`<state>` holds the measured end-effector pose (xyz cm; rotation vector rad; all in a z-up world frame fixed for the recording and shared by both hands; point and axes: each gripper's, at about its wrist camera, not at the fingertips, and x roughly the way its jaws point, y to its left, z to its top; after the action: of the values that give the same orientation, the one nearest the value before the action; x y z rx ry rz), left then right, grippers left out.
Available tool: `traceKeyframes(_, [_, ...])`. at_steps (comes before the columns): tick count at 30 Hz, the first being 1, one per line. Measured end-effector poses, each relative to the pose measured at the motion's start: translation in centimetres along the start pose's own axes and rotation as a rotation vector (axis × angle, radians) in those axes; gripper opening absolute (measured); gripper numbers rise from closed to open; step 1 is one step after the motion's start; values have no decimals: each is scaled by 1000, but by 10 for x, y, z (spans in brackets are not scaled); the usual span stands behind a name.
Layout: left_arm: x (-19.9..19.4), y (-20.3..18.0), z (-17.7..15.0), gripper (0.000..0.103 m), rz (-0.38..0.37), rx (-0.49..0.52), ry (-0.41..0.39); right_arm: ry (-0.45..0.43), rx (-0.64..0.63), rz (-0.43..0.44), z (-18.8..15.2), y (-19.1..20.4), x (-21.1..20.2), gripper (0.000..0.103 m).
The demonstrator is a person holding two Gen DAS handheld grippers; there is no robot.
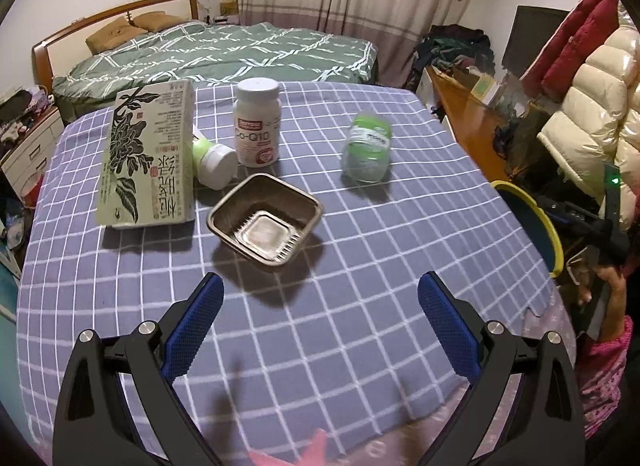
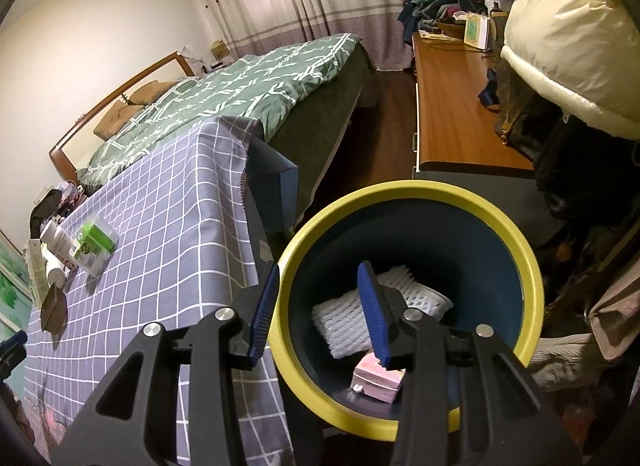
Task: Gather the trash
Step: 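Grasp the brown plastic tray by its rim with the left gripper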
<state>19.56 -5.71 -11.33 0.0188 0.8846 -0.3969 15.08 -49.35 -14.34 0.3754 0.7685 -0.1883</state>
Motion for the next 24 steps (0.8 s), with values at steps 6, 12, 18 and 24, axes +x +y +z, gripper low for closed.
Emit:
traceKeyframes(6, [30,23,13,96,0,19,43,8,-7,6,1,7,5,39])
traceKeyframes(12, [49,35,23,96,6,33,54,15,-7,5,3,9,9,40])
traceKeyframes(18, [61,36,33,96,-2,58,54,29,-7,10,3,10,16,40])
traceKeyframes(24, [75,28,43,96,11,85,66,43,-9,18,3,11,23,40])
